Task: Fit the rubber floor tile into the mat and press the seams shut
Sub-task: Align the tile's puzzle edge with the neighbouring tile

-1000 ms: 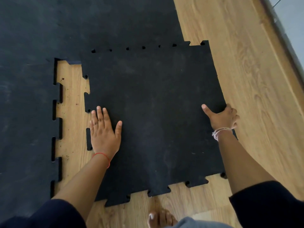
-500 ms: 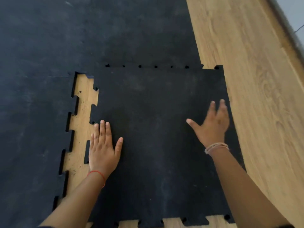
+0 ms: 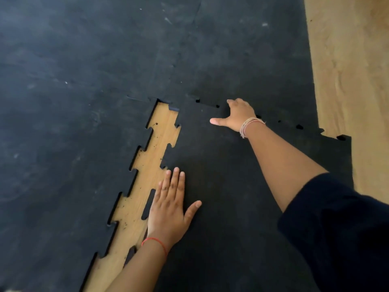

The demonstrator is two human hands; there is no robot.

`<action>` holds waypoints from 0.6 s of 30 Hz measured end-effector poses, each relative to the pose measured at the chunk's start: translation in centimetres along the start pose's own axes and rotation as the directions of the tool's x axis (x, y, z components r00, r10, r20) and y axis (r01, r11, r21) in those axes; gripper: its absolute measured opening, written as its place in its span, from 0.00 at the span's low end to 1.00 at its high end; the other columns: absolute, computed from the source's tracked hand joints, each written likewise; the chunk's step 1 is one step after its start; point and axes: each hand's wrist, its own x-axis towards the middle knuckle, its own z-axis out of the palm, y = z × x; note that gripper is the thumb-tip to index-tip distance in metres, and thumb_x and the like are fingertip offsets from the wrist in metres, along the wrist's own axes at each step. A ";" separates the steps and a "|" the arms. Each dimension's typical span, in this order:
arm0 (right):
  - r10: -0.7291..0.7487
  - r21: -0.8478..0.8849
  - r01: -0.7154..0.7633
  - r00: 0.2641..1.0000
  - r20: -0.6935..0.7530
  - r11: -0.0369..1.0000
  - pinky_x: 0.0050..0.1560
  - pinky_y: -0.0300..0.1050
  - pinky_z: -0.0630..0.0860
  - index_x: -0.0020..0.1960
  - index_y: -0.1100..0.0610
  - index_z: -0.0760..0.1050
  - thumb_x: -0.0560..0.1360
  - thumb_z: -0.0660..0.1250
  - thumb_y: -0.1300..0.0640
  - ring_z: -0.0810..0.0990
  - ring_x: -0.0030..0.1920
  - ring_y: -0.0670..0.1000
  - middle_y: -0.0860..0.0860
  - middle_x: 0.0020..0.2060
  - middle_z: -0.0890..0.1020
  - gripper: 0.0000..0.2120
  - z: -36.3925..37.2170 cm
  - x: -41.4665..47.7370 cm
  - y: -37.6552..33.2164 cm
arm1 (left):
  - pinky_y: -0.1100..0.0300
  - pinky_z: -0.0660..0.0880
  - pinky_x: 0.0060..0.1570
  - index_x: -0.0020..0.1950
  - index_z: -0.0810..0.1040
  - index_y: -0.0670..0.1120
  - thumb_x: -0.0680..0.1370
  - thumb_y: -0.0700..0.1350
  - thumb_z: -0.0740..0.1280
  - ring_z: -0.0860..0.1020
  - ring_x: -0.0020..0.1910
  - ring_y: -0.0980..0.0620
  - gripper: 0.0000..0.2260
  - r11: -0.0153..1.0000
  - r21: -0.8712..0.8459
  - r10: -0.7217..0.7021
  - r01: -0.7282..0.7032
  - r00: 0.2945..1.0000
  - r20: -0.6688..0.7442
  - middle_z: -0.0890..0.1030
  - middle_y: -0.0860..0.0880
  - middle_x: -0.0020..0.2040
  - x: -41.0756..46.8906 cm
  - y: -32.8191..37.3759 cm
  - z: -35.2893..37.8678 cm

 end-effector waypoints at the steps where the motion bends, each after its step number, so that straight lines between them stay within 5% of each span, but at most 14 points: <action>1: 0.021 -0.011 -0.021 1.000 -0.008 1.000 0.64 0.52 0.64 0.69 0.62 0.63 0.66 0.66 0.32 0.66 0.66 0.61 0.60 0.66 0.68 0.44 -0.2 0.2 -0.3 | 0.61 0.23 0.62 0.70 0.30 0.48 0.72 0.68 0.33 0.27 0.68 0.54 0.34 1.000 0.008 0.006 -0.006 1.000 -0.001 0.28 0.52 0.70 0.0 0.0 -0.1; 3: 0.082 0.103 -0.084 0.996 0.023 0.991 0.62 0.53 0.67 0.63 0.61 0.69 0.66 0.68 0.35 0.70 0.63 0.61 0.59 0.62 0.73 0.37 -1.0 0.6 -0.4 | 0.61 0.21 0.60 0.70 0.28 0.48 0.73 0.67 0.34 0.25 0.67 0.55 0.34 1.000 0.020 0.006 -0.006 1.000 -0.002 0.26 0.52 0.69 -0.1 -0.1 -0.2; 6: 0.051 0.421 -0.034 0.998 -0.031 0.906 0.46 0.46 0.70 0.41 0.58 0.74 0.69 0.70 0.44 0.76 0.46 0.57 0.53 0.40 0.78 0.17 -1.9 0.6 -0.3 | 0.56 0.25 0.64 0.70 0.29 0.47 0.74 0.66 0.35 0.27 0.68 0.53 0.33 0.999 0.035 -0.008 0.008 1.000 -0.014 0.28 0.51 0.70 -0.7 -0.3 -0.1; 13: -0.057 0.596 0.257 0.941 -0.333 0.761 0.40 0.43 0.68 0.33 0.53 0.71 0.66 0.74 0.51 0.72 0.34 0.46 0.45 0.30 0.72 0.13 -2.7 -1.2 -5.1 | 0.53 0.43 0.70 0.73 0.54 0.43 0.76 0.63 0.48 0.48 0.73 0.48 0.33 0.997 0.005 -0.074 0.076 0.987 -0.144 0.54 0.45 0.74 -3.4 -2.8 -1.1; 16: -0.087 0.539 0.275 0.933 -0.348 0.796 0.42 0.44 0.69 0.33 0.53 0.73 0.67 0.72 0.47 0.76 0.38 0.50 0.49 0.33 0.76 0.12 -2.0 -0.1 -7.0 | 0.53 0.46 0.70 0.73 0.56 0.42 0.75 0.64 0.49 0.52 0.73 0.45 0.34 0.994 0.026 -0.100 0.105 0.982 -0.157 0.57 0.45 0.73 -3.0 -4.1 -1.6; 18: -0.122 0.210 0.181 0.957 -0.263 0.961 0.50 0.48 0.69 0.46 0.59 0.78 0.71 0.68 0.44 0.75 0.52 0.59 0.58 0.47 0.78 0.17 -0.7 1.0 -7.7 | 0.53 0.45 0.70 0.73 0.55 0.42 0.75 0.64 0.49 0.52 0.72 0.44 0.34 0.994 0.050 -0.093 0.101 0.986 -0.139 0.56 0.45 0.73 -2.4 -4.6 -1.6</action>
